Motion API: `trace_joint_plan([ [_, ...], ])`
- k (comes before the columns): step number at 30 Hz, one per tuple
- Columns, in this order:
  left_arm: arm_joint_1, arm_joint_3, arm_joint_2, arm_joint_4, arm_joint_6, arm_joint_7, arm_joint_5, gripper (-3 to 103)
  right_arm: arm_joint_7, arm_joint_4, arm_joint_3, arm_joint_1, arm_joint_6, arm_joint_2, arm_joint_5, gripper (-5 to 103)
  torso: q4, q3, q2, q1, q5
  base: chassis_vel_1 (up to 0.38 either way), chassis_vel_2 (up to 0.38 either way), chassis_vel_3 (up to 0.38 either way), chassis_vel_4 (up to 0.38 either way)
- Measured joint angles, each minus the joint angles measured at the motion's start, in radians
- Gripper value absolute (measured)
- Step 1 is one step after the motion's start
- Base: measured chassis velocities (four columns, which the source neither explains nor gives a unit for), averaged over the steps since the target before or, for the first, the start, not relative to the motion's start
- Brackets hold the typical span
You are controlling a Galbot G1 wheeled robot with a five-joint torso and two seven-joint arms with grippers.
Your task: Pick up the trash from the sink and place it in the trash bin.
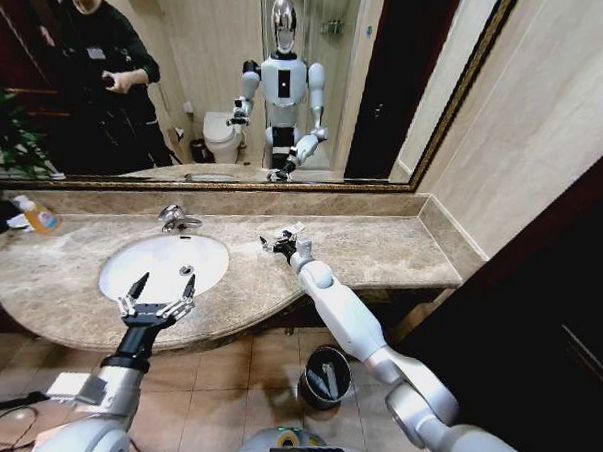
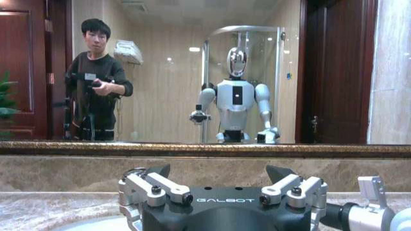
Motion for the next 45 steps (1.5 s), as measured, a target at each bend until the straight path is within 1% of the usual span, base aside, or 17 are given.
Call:
trace_joint_plan([
  [6,0.0,0.0,0.0,0.0,0.0,0.0,0.0,100,-0.001,-0.064,0.016,0.024,0.021,0.023,-0.017,100,0.0001,0.0,0.0,0.0,0.0001,0.0,0.0,0.0,0.0],
  [14,0.0,0.0,0.0,0.0,0.0,0.0,0.0,100,-0.006,-0.099,0.031,0.037,0.023,0.031,-0.026,100,0.0,0.0,0.0,0.0,0.0001,0.0,0.0,0.0,0.0],
  [16,0.0,0.0,0.0,0.0,0.0,0.0,0.0,100,-0.005,-0.103,0.035,0.037,0.024,0.032,-0.028,103,0.0,0.0,0.0,0.0,0.0002,0.0,0.0,0.0,0.0],
  [23,0.0,0.0,0.0,0.0,0.0,0.0,0.0,100,0.01,-0.1,0.063,0.021,0.029,0.017,-0.054,96,-0.0001,0.0,0.0,0.0,0.0001,0.0,0.0,0.0,0.0],
  [25,0.0,0.0,0.0,0.0,0.0,0.0,0.0,100,0.014,-0.102,0.065,0.021,0.029,0.016,-0.057,90,-0.0001,0.0,0.0,0.0,0.0002,0.0,0.0,0.0,0.0],
  [27,0.0,0.0,0.0,0.0,0.0,0.0,0.0,100,0.014,-0.105,0.066,0.021,0.031,0.016,-0.058,90,0.0,0.0,0.0,0.0,0.0002,0.0,0.0,0.0,0.0],
  [30,0.0,0.0,0.0,0.0,0.0,0.0,0.0,100,0.013,-0.112,0.068,0.021,0.036,0.017,-0.062,75,0.0,0.0,0.0,0.0,0.0002,0.0,0.0,0.0,0.0],
  [31,0.0,0.0,0.0,0.0,0.0,0.0,0.0,100,0.013,-0.112,0.068,0.021,0.036,0.017,-0.062,75,0.0,0.0,0.0,0.0,0.0002,0.0,0.0,0.0,0.0],
  [33,0.0,0.0,0.0,0.0,0.0,0.0,0.0,100,0.011,-0.113,0.07,0.018,0.039,0.017,-0.067,64,0.0,0.0,0.0,0.0,0.0001,0.0,0.0,0.0,0.0],
  [34,0.0,0.0,0.0,0.0,0.0,0.0,0.0,100,0.011,-0.113,0.07,0.017,0.039,0.017,-0.068,64,0.0,0.0,0.0,0.0,0.0002,0.0,0.0,0.0,0.0],
  [36,0.0,0.0,0.0,0.0,0.0,0.0,0.0,100,0.01,-0.113,0.07,0.017,0.04,0.018,-0.07,53,0.0,0.0,0.0,0.0,0.0001,0.0,0.0,0.0,0.0],
  [37,0.0,0.0,0.0,0.0,0.0,0.0,0.0,100,0.01,-0.113,0.07,0.017,0.04,0.018,-0.07,53,0.0,0.0,0.0,0.0,0.0001,0.0,0.0,0.0,0.0],
  [39,0.0,0.0,0.0,0.0,0.0,0.0,0.0,100,0.01,-0.113,0.07,0.018,0.041,0.019,-0.071,42,0.0,0.0,0.0,0.0,0.0002,0.0,0.0,0.0,0.0],
  [40,0.0,0.0,0.0,0.0,0.0,0.0,0.0,100,0.009,-0.113,0.069,0.02,0.041,0.02,-0.071,42,0.0,0.0,0.0,0.0,0.0001,0.0,0.0,0.0,0.0],
  [41,0.0,0.0,0.0,0.0,0.0,0.0,0.0,100,0.008,-0.116,0.069,0.024,0.041,0.022,-0.073,33,0.0,0.0,0.0,0.0,0.0001,0.0,0.0,0.0,0.0],
  [43,0.0,0.0,0.0,0.0,0.0,0.0,0.0,100,0.007,-0.118,0.069,0.026,0.041,0.024,-0.073,33,0.0,0.0,0.0,0.0,0.0001,0.0,0.0,0.0,0.0],
  [45,0.0,0.0,0.0,0.0,0.0,0.0,0.0,100,0.007,-0.122,0.069,0.029,0.043,0.027,-0.075,27,0.0,0.0,0.0,0.0,0.0001,0.0,0.0,0.0,0.0],
])
